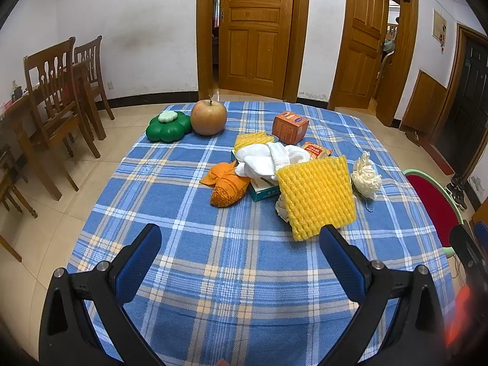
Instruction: Collect trash
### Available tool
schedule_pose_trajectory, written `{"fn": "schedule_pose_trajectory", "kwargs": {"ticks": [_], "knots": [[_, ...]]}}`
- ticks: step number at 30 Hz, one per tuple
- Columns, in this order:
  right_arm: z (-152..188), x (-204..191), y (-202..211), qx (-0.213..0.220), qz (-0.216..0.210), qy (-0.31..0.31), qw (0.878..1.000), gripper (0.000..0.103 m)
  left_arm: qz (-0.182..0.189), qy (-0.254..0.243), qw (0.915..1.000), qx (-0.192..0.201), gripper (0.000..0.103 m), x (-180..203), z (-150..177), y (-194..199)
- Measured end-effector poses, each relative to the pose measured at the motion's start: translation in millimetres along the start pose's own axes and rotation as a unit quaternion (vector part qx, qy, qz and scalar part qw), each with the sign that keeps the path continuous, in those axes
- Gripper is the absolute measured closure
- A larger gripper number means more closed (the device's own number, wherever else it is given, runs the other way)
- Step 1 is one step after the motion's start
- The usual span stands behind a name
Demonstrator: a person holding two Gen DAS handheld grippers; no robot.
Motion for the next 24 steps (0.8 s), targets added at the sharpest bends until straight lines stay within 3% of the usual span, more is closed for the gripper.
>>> {"fn": "schedule_pose_trajectory", "kwargs": {"ticks": [24], "knots": [[-0.3,1.0,1.7,-0.005,0.004,0.0,1.0,0.0,0.0,-0.001,1.0,0.0,0.001,0.1,0.0,-0.1]]}}
Point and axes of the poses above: each gripper's, at about its wrist camera, not at the fingertips, and y roughly against the way its jaws point, x to its right, z to its underside, the point moved 1 cm from there along -y, roughly the way its jaws point, and after that the axes turned 6 degrees about x, right-handed, at the moved point
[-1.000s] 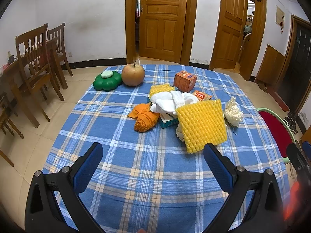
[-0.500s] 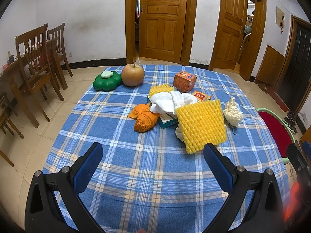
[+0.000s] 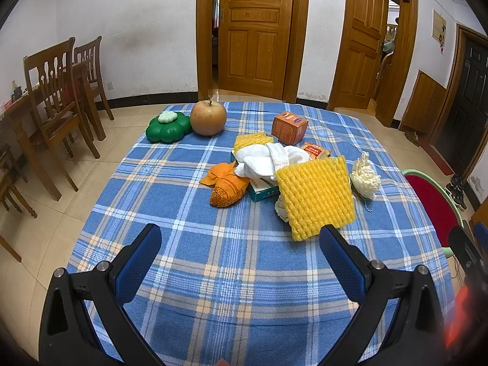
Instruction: Collect trash
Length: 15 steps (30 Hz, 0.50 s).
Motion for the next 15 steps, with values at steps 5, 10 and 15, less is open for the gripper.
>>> {"fn": "schedule_pose_trajectory", "kwargs": {"ticks": [5,10,15], "knots": [[-0.2,0.6,-0.3,-0.002,-0.001,-0.003,1.0,0.0,0.0,0.0,1.0,0.001,0.001,0.0,0.0,0.3],[-0.4,1.4,-0.9,-0.002,-0.001,-0.004,1.0,0.0,0.001,0.0,1.0,0.001,0.001,-0.2,-0.8,0.7],[-0.4,2.1,-1.0,-0.003,-0.001,-0.004,1.0,0.0,0.001,-0.001,1.0,0.002,0.001,-0.4,-1.6,0.6]]}}
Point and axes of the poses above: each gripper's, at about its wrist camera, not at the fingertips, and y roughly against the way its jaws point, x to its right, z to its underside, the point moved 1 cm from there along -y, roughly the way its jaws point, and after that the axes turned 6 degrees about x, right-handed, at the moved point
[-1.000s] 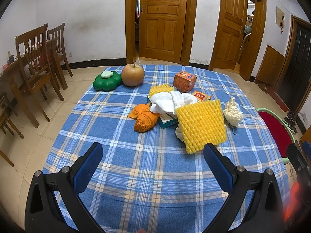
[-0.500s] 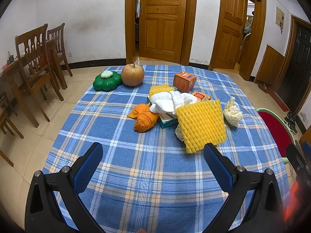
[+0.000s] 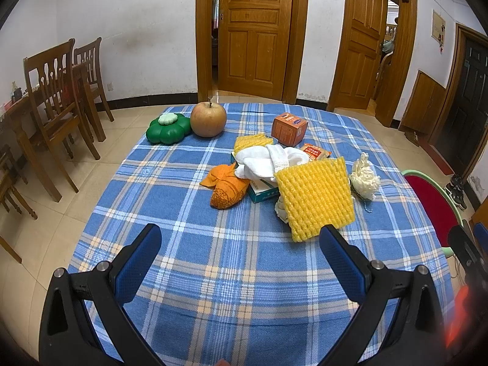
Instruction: Collect trash
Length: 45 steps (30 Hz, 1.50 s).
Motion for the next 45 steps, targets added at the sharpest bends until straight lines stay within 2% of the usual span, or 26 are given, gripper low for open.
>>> {"fn": "schedule_pose_trajectory", "kwargs": {"ticks": [18,25,35,45], "knots": [[-5,0,-6,-0.004,0.005,0.009,1.0,0.0,-0.006,-0.002,1.0,0.003,0.001,-5,-5,-5],[-18,0,-19,-0.016,-0.011,0.016,1.0,0.0,-0.01,-0.006,0.9999,0.003,0.001,-8,-12,-13],[-33,-3,-67,-0.062,-0.04,0.025,0.997,0.0,-0.023,-0.007,0.9997,-0.011,0.001,-17,-22,-40],[-28,-3,-134,-0.142,-0.049,0.016,0.989,0.0,-0.049,-0.025,0.9978,-0.038,0.003,-31,-25,-88]]}}
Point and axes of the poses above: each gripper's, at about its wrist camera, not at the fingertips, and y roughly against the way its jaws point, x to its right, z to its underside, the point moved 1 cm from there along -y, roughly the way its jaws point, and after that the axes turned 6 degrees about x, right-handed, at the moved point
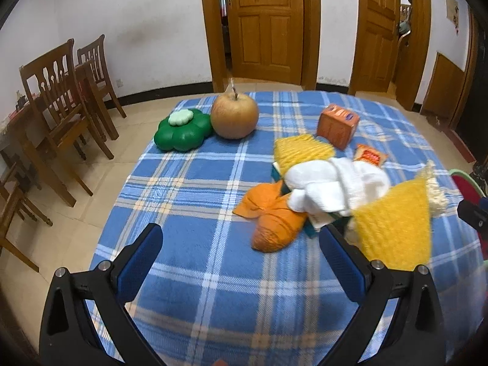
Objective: Collect trash
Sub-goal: 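Grasp the crumpled tissue with the right gripper while the left grasps the orange mesh bag, then lift and carry the tissue and orange mesh bag over the red bucket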
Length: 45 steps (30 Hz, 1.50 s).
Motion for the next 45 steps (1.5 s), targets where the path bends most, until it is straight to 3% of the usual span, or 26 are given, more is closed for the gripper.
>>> {"fn": "schedule_pose_trajectory", "kwargs": {"ticks": [3,9,16,24,29,31,33,37,45], "knots": [[-2,-1,-14,-0.015,-0.002,0.002,1.0,0.008,0.003,0.004,0.9999,-0.012,0.007,-2,2,-13],[-2,-7,-38,-0.04,-0.013,0.006,0.999,0.036,0.019,0.008,0.9994,-0.028,0.017,0,3,-29],[2,-12,-52,-0.053,-0.025,0.017,0.998,0.063,0.059,0.018,0.9969,-0.05,0.039,4,6,-40],[5,-11,-56,-0.055,-0.031,0.015,0.998,0.065,0.05,0.0,0.9974,-0.053,0.044,13,12,-43],[5,-12,-58,-0.055,-0.035,0.011,0.998,0.066,0.06,-0.001,0.997,-0.049,0.066,12,12,-40],[5,-10,-57,-0.056,-0.034,0.007,0.998,0.069,0.063,0.002,0.9968,-0.049,0.069,11,12,-39],[5,-8,-57,-0.058,-0.035,0.003,0.998,0.08,0.069,0.008,0.9965,-0.048,0.07,9,13,-37],[5,-5,-53,-0.057,-0.038,-0.01,0.998,0.091,0.071,0.012,0.9967,-0.038,0.071,6,13,-27],[4,-7,-21,-0.022,-0.038,-0.005,0.999,0.093,0.073,0.03,0.9968,-0.011,0.072,-9,12,3]]}}
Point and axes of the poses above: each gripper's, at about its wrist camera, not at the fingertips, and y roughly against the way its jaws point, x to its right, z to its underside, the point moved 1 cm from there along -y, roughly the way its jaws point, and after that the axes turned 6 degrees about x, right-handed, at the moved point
